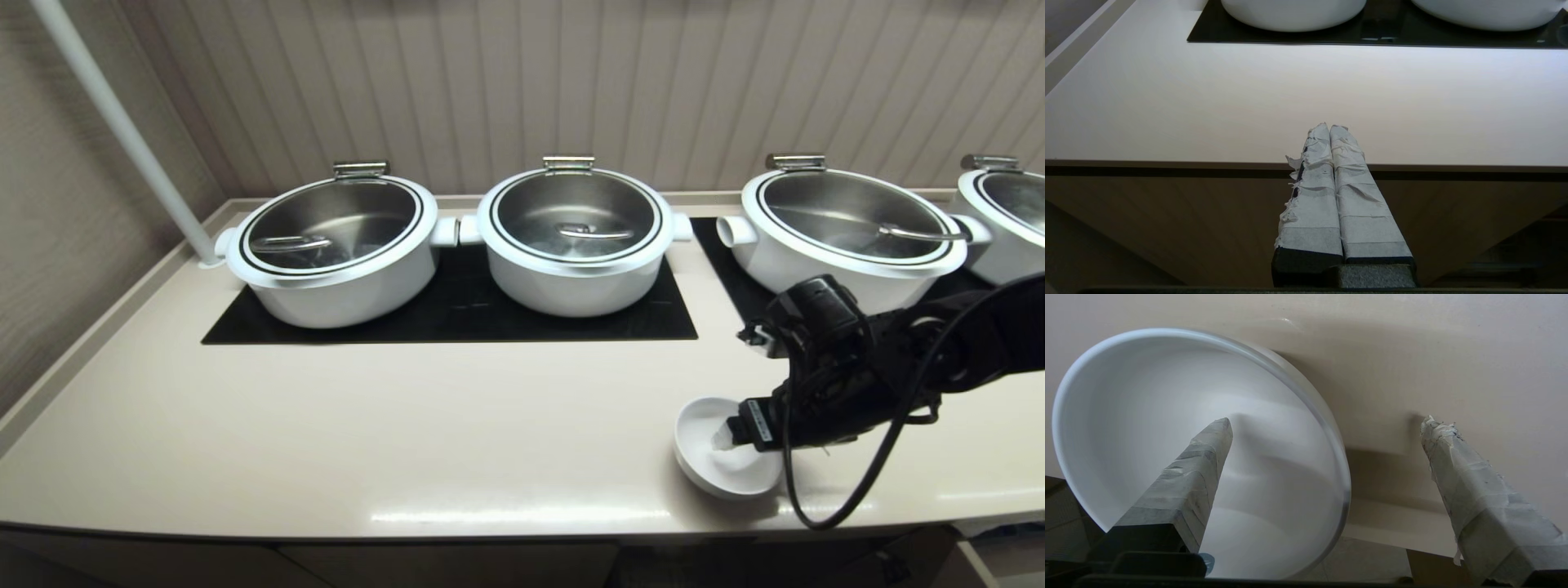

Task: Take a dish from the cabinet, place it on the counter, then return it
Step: Pick up the bowl from the table

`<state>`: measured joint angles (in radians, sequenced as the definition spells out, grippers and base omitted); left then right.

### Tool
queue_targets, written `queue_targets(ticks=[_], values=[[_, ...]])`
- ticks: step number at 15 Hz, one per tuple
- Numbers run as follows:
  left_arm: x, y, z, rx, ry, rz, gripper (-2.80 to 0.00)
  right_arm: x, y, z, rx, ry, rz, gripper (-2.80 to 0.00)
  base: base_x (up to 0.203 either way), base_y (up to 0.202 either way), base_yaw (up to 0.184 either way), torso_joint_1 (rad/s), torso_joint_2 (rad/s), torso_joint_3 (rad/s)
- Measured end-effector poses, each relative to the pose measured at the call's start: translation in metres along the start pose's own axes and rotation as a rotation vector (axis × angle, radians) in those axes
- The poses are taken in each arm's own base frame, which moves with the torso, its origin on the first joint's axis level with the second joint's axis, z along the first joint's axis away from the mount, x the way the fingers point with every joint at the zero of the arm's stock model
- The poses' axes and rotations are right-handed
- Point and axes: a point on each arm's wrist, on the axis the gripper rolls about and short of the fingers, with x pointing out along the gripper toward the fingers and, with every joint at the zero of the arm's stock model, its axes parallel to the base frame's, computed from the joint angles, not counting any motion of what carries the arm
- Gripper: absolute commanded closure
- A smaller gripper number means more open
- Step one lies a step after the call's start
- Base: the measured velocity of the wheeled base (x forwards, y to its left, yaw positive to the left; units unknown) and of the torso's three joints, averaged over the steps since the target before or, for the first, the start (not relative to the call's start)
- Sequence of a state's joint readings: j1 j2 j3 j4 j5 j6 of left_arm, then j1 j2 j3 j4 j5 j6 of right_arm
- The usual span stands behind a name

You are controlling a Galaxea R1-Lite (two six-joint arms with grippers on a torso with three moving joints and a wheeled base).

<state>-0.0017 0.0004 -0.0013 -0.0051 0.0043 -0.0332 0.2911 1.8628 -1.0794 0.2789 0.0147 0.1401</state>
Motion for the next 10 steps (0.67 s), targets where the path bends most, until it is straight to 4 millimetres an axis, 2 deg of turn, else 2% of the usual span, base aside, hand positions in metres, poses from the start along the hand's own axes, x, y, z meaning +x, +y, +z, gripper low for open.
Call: queue_targets(ticks=[10], values=[[0.0000,0.0000,0.0001,0.000,0.000,0.000,0.00,0.0085,0.0005,0.0047,0.006,-0.025,0.003,-2.80,0.000,0.000,0.000,0.000,0.00,0.000]])
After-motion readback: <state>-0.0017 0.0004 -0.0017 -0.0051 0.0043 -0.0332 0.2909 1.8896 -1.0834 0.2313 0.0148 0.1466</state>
